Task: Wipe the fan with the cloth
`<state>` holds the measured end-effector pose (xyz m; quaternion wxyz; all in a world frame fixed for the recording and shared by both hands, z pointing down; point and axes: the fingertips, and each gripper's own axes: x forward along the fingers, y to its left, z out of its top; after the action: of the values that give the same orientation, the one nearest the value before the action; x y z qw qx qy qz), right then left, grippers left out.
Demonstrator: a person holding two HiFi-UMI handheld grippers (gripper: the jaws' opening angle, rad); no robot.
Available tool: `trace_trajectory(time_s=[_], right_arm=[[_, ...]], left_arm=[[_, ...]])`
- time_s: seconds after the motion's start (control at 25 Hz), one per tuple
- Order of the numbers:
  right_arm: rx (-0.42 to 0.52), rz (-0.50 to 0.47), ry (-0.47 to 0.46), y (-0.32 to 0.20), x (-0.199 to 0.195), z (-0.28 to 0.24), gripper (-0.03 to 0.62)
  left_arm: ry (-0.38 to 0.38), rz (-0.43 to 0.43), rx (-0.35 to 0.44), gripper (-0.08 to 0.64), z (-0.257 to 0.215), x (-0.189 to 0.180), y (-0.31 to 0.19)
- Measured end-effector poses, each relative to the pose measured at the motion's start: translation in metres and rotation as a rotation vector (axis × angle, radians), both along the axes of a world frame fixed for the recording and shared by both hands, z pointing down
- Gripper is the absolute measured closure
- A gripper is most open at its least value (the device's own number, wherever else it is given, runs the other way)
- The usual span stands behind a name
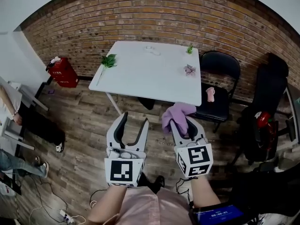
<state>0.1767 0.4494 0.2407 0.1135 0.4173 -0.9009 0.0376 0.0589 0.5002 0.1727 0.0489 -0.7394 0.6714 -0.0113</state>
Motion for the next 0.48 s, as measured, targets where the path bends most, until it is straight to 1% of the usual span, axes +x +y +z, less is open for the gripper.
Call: trace_trajectory(time_s=[0.24, 0.48], right_arm=[[-0.013, -0.007, 0.011, -0.027, -0.010, 0.011, 0.449], [-0.056, 0.006, 0.034, -0.077, -0.033, 0.037, 0.449]], left_arm=[[-0.025, -0.027, -0.035, 0.316, 0.013, -0.016, -0.025], [-0.001, -0.040, -0.067, 0.315, 0.039, -0.050, -0.075]])
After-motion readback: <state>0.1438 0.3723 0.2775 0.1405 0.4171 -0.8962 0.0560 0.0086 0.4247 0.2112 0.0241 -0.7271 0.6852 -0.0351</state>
